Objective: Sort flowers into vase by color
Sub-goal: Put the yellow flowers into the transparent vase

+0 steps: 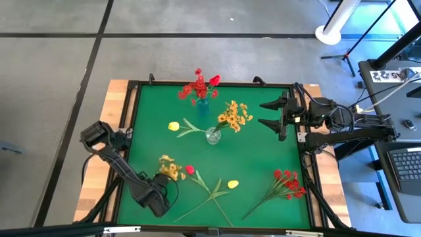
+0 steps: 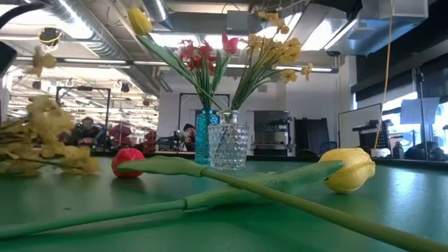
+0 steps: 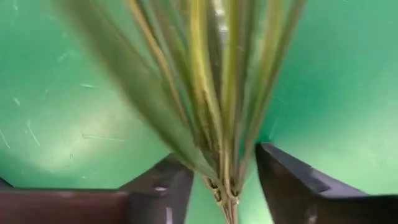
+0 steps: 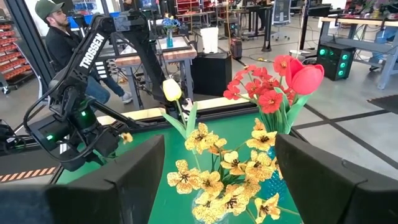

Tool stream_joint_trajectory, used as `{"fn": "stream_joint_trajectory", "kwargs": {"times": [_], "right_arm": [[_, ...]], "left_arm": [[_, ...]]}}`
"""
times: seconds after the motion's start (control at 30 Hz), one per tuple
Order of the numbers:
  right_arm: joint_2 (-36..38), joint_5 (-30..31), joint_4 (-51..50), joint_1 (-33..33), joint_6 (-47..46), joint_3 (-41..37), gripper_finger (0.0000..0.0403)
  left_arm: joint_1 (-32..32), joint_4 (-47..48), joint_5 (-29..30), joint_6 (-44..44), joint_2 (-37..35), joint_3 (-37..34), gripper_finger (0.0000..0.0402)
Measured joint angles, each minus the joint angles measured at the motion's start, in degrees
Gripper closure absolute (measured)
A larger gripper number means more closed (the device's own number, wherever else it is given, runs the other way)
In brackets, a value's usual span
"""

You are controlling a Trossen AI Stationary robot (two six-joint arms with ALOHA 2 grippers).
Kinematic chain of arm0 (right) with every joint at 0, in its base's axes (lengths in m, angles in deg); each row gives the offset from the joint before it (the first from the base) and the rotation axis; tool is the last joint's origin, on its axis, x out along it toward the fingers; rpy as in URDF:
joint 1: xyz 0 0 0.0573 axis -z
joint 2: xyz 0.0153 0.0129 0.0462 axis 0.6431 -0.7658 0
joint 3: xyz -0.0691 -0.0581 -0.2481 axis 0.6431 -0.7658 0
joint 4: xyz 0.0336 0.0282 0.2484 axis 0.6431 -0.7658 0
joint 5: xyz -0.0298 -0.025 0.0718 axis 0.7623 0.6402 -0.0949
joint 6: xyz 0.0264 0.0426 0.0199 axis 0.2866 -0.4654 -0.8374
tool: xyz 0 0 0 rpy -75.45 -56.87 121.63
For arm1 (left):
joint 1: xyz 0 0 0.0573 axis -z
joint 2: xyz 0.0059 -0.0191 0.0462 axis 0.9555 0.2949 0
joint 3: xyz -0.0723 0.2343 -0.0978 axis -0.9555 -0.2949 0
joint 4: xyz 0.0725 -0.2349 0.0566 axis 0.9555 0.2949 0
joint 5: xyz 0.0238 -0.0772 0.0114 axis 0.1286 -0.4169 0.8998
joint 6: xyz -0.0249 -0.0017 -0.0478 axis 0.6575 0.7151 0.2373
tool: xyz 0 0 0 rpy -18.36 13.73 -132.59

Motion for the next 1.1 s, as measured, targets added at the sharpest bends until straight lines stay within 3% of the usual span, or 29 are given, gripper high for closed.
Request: {"fn": "stream_joint_trajectory", "kwargs": {"times": [0.17,0.27,0.37,0.47,0.63,0.8,0.87,0.93,1.1], "right_arm": [[0.0,0.0,0.0,0.0,0.0,0.0,0.0100],[0.0,0.0,0.1,0.0,0.0,0.0,0.0100],[0.0,0.0,0.2,0.0,0.0,0.0,0.0100],[0.1,0.0,0.1,0.0,0.0,0.0,0.0100],[0.3,0.0,0.0,0.0,0.0,0.0,0.0100],[-0.3,0.0,0.1,0.0,0.3,0.0,0.0100],[-0.5,0.0,-0.2,0.0,0.5,-0.1,0.0100],[-0.4,0.0,0.1,0.0,0.5,-0.1,0.0100],[-0.4,0.0,-0.2,0.0,0.7,0.0,0.0100]], "left_arm": [[-1.1,6.3,-0.1,-0.9,-0.6,0.2,0.0353],[-0.2,16.7,7.1,2.5,-4.6,3.3,0.0388],[1.4,20.1,18.9,4.5,-10.4,6.7,0.0390],[3.4,17.8,35.6,2.9,-15.9,8.6,0.0395],[4.4,9.8,63.3,-10.7,-20.0,8.4,0.0396],[0.1,2.6,80.3,-22.1,-19.9,8.3,0.0396],[-2.4,0.4,81.1,-25.9,-19.7,8.3,0.0396],[-5.2,-3.9,77.7,-30.3,-19.7,7.9,0.0396],[-10.1,-33.0,58.9,-56.5,-19.6,3.0,0.0396]]}}
